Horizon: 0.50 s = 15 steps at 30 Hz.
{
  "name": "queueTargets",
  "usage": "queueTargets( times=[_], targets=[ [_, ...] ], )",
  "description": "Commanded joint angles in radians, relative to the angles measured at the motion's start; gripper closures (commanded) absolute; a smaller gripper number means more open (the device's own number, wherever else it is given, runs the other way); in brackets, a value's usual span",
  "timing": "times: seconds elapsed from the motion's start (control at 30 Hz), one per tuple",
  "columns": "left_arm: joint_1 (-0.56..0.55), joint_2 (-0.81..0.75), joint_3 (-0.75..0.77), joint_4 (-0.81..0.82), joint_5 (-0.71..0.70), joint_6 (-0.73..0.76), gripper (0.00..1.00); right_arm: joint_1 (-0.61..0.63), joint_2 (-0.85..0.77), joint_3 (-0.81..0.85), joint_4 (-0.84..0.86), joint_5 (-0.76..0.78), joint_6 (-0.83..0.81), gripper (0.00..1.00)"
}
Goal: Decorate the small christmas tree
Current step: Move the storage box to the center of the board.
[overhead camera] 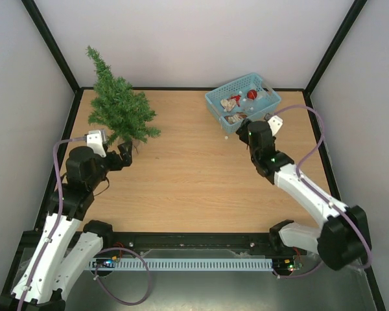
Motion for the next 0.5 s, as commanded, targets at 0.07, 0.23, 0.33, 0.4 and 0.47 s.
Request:
queueTargets(
  times=[0.07, 0.23, 0.33, 0.4, 0.47],
  targets=[
    [0.006, -0.027, -0.019, 0.024, -0.018, 0.012, 0.00, -0.132, 0.233, 0.112, 0.212, -0.058, 0.041, 0.32],
    [0.005, -0.042, -0.022, 0.022, -0.016, 0.013, 0.00, -0.172, 0.453, 0.237, 0.205, -0.112, 0.112, 0.40],
    [0.006, -0.048, -0.028, 0.025, -0.012, 0.014, 0.00, -0.175, 0.584, 0.325, 0.144, -0.128, 0.128, 0.45],
    [0.005, -0.045, -0.029, 0.026, -0.004, 0.013, 0.00, -0.178, 0.638, 0.364, 0.110, -0.110, 0.156, 0.45],
    [0.005, -0.043, -0.028, 0.028, 0.003, 0.015, 0.00, -0.186, 0.674, 0.371, 0.121, -0.109, 0.187, 0.45]
  ],
)
